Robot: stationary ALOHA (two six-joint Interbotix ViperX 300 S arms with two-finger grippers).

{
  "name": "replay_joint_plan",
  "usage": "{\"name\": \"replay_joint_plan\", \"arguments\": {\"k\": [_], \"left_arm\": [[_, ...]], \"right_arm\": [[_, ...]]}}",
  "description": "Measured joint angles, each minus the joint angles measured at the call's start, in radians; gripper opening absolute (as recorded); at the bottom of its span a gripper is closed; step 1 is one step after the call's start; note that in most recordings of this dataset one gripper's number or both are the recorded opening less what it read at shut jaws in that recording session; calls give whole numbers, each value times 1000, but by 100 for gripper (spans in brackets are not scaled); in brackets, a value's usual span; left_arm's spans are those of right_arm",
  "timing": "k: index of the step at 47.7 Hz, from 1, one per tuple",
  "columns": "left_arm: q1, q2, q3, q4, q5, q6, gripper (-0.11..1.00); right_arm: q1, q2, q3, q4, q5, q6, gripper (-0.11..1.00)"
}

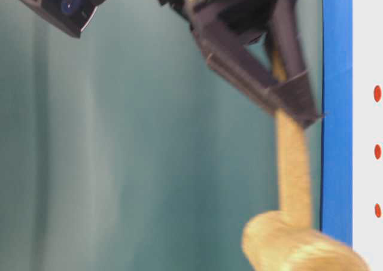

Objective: Hit the mark with a hammer.

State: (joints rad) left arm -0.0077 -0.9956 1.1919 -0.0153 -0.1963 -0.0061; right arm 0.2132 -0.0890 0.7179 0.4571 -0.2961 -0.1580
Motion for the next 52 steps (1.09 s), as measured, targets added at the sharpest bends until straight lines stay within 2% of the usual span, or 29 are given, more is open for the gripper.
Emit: {"name": "replay_joint_plan", "arguments": {"k": [11,17,28,34,38,44,52], "left_arm": [[0,2,0,0,8,-15,13],[0,2,0,0,9,-15,13],[0,0,0,-2,9,-15,13],[0,-2,0,0,9,-15,13],[0,0,-2,-2,8,-15,13],[0,-2,0,-2,9,-17,13],[0,-2,0,-5,9,-17,13]], "right_arm": [[-143,-46,2,0,57,-144,10],[-213,-49,2,-2,61,-199,10],[-236,-49,0,-2,61,-253,10],[-238,-49,-2,-26,58,-299,10],[-239,-49,-8,-69,43,-354,10],[-241,-49,-20,-137,-2,-477,10],[-242,-49,-29,-164,-52,-657,10]]}}
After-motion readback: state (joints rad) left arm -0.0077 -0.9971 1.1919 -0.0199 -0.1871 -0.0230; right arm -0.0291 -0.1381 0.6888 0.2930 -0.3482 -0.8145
